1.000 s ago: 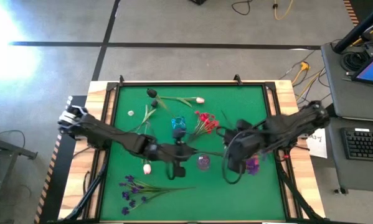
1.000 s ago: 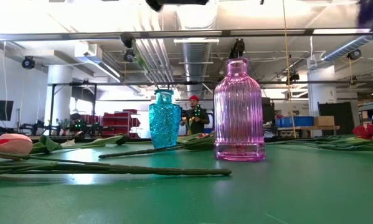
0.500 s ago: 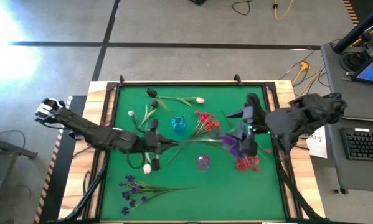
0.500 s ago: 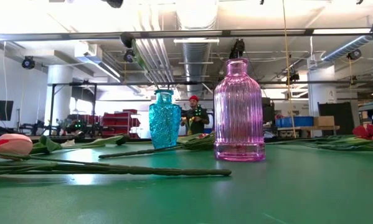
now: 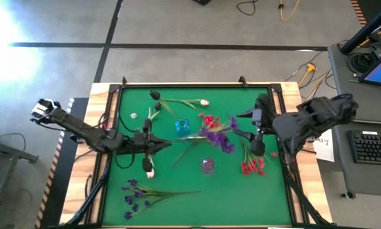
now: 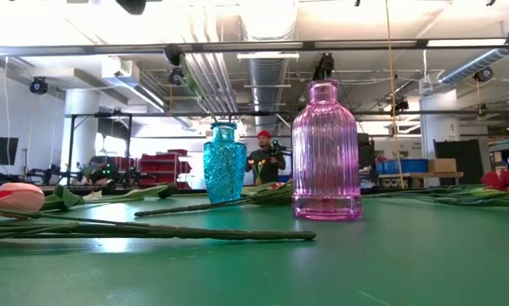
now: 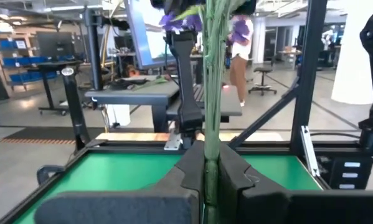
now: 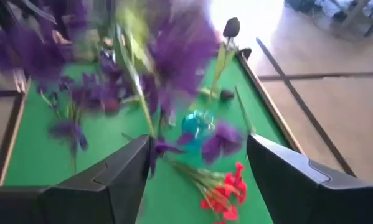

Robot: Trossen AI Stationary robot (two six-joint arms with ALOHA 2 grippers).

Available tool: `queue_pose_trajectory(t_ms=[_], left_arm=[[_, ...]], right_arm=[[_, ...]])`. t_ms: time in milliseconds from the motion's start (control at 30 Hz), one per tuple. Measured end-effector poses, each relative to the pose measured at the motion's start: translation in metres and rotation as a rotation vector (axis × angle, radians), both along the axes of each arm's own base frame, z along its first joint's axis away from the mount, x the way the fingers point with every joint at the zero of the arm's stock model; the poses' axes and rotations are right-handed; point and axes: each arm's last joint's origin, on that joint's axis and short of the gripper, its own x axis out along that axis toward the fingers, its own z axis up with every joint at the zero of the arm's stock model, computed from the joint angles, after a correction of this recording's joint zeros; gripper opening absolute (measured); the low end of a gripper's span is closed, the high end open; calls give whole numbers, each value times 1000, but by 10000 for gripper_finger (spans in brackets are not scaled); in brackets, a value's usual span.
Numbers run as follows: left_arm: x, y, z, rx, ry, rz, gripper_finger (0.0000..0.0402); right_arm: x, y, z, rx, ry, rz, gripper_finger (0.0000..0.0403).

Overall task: Sort flowers into vase by color
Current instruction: Put the right purple flowers into the blue vase

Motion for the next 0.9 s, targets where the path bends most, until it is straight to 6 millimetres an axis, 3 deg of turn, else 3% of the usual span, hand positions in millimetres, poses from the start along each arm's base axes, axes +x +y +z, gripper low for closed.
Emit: queue_pose_trajectory(t_ms=[133,267,467,600,700,900], left_arm=[[-2,1,3,-1,-16,-1,0],[-2,-1,3,-12,-77,-75,0],[7,-5,-12,10,-197,-116,0],[17,-4,-20,50,-218,-82,0],[24,5,-23,78,-226,-34,0],[35,27,-32,100,-193,61,0]], right_arm=[[-3,-1,-22,33,21,-33,256],[8,4,-59,23,2,-17,261],[44,12,-126,-58,-227,81,267],[70,14,-159,-148,-419,110,267],[88,10,-169,-197,-540,142,267],[116,-14,-167,-155,-682,198,267]])
